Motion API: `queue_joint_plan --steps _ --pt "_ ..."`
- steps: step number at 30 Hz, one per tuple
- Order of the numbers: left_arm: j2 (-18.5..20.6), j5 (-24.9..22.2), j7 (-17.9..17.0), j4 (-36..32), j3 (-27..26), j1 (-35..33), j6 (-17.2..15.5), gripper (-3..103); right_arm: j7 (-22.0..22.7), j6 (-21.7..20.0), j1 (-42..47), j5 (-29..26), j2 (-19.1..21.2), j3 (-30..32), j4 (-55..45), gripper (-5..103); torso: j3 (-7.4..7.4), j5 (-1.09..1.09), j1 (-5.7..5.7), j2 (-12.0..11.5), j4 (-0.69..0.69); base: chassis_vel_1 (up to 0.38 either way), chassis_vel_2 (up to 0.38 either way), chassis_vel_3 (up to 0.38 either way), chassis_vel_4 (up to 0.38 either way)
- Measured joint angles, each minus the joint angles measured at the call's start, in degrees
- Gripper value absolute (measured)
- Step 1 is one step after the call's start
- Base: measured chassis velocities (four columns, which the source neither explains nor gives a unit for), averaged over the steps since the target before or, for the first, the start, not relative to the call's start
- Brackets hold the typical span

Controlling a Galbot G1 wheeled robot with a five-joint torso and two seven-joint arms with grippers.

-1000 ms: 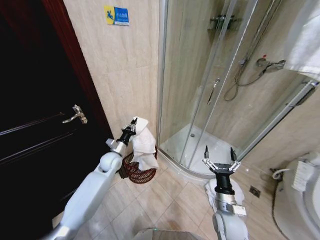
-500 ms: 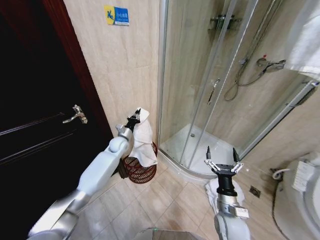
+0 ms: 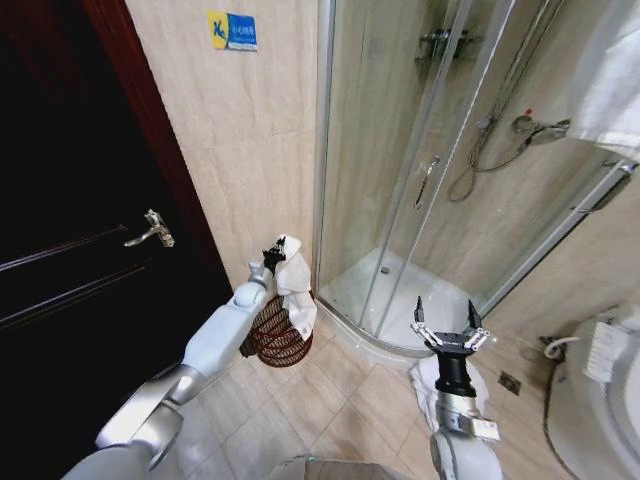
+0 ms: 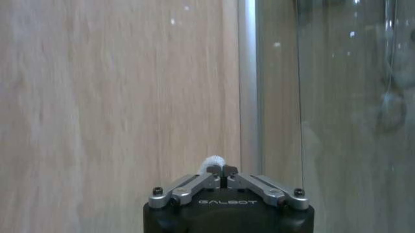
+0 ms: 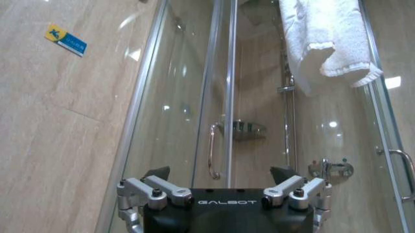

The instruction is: Discard the used towel into the hamper.

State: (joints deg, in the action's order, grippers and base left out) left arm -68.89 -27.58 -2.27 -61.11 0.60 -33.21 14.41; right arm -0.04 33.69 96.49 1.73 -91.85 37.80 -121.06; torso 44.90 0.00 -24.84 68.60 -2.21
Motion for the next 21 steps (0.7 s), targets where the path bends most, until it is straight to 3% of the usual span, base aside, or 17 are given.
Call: queue_joint_plan --steps 7,21 --pt "0.07 2.19 0.72 2.56 0.54 -2.78 1.87 0 0.20 0.02 -0.09 -0.07 0.16 -0.02 0.10 100 0.00 0.01 0.00 0.00 0.00 0.000 0.000 0.000 0.000" --pt "-1.29 9.35 6.23 18.05 2.96 -2.25 10.41 0 0.77 0.33 1.42 0.10 0.14 0.46 -0.39 100 0.00 0.00 0.00 0.01 -0.01 0.000 0.000 0.000 0.000"
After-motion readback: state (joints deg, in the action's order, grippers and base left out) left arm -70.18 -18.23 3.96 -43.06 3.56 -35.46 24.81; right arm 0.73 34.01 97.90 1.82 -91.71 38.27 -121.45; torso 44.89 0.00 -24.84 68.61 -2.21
